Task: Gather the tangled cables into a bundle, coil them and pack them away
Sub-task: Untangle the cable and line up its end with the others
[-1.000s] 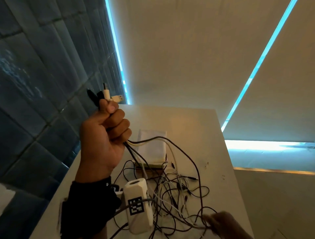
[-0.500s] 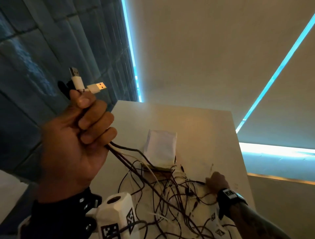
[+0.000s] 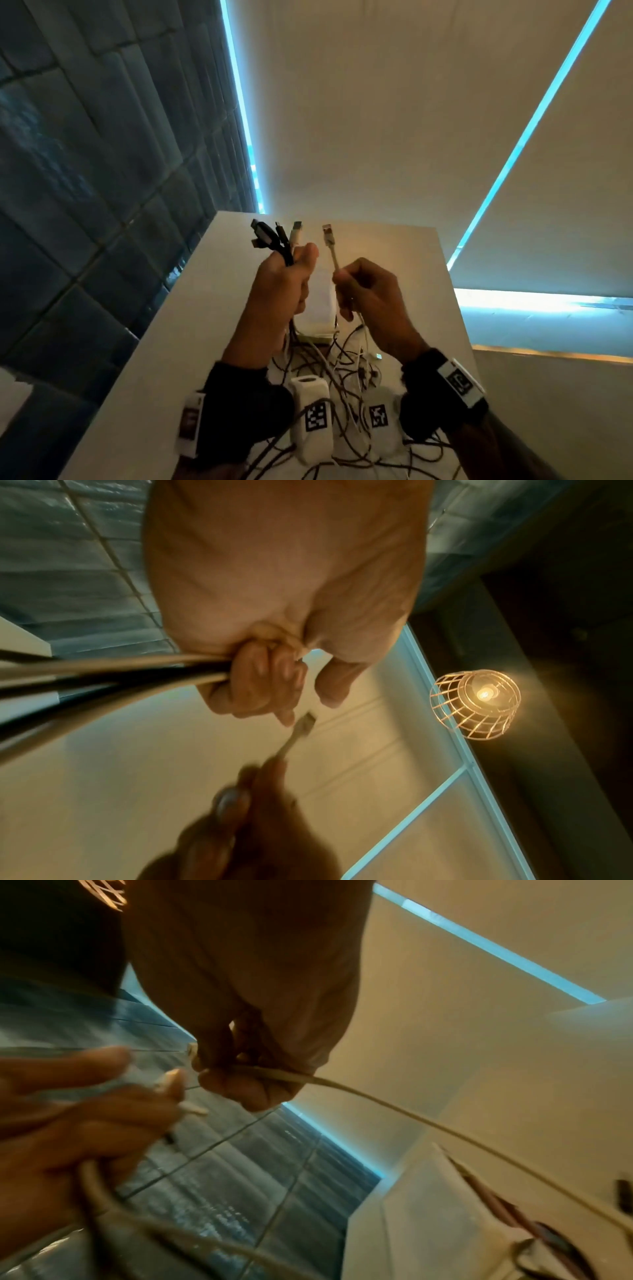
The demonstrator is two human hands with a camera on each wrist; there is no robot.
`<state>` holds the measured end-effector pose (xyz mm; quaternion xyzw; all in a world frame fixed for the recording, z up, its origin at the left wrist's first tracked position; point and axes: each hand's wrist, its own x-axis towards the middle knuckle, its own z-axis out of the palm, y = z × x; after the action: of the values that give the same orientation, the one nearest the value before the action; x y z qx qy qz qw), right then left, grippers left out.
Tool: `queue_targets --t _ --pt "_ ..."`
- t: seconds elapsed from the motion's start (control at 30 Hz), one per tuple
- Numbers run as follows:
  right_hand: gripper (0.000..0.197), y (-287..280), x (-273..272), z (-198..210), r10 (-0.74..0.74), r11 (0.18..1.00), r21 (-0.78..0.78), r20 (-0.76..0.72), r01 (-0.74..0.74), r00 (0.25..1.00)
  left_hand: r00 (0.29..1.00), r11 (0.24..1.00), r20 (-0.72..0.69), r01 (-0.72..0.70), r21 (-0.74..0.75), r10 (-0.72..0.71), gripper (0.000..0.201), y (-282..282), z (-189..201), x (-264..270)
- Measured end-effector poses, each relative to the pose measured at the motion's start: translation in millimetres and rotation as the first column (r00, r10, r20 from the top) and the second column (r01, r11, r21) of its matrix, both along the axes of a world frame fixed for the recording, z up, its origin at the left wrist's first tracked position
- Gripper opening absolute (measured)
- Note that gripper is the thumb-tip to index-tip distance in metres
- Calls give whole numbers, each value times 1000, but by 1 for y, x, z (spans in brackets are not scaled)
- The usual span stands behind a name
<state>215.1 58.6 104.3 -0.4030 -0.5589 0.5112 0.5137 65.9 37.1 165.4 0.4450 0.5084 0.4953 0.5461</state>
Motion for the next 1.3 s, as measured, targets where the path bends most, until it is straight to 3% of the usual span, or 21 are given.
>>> queue_targets --t 0.17,0.3,0.47,0.53,0.63,0.73,0.93,1.13,1.3 --pt "19 -22 -25 19 98 991 91 -4 -97 995 981 992 -157 -98 80 110 32 -10 -1 5" --pt "28 -27 -25 9 112 987 105 85 -121 990 972 967 -85 -205 148 219 33 -10 1 -10" --pt "34 -34 -16 -23 187 982 -33 60 -185 981 957 939 51 -291 180 287 21 -15 11 -19" --pt "38 -36 -15 -36 212 975 -76 42 -208 976 958 950 166 -261 175 232 20 -16 15 -23" --pt "44 -40 -16 -51 234 967 -110 44 -228 971 928 961 361 -182 208 97 34 -20 25 -26" --pt "43 -39 -19 -64 262 959 -124 47 -254 964 893 950 449 -159 269 22 38 -26 36 -27" --pt "29 -43 -12 -98 167 973 -181 102 -147 981 855 886 515 -197 419 -53 34 -39 69 -47" --pt "41 -43 -10 -111 106 975 -214 187 -65 977 847 867 522 -180 464 -103 37 -52 81 -52" --pt "28 -37 -2 -122 -17 966 -243 289 91 957 902 926 422 -80 370 -90 34 -44 79 -55"
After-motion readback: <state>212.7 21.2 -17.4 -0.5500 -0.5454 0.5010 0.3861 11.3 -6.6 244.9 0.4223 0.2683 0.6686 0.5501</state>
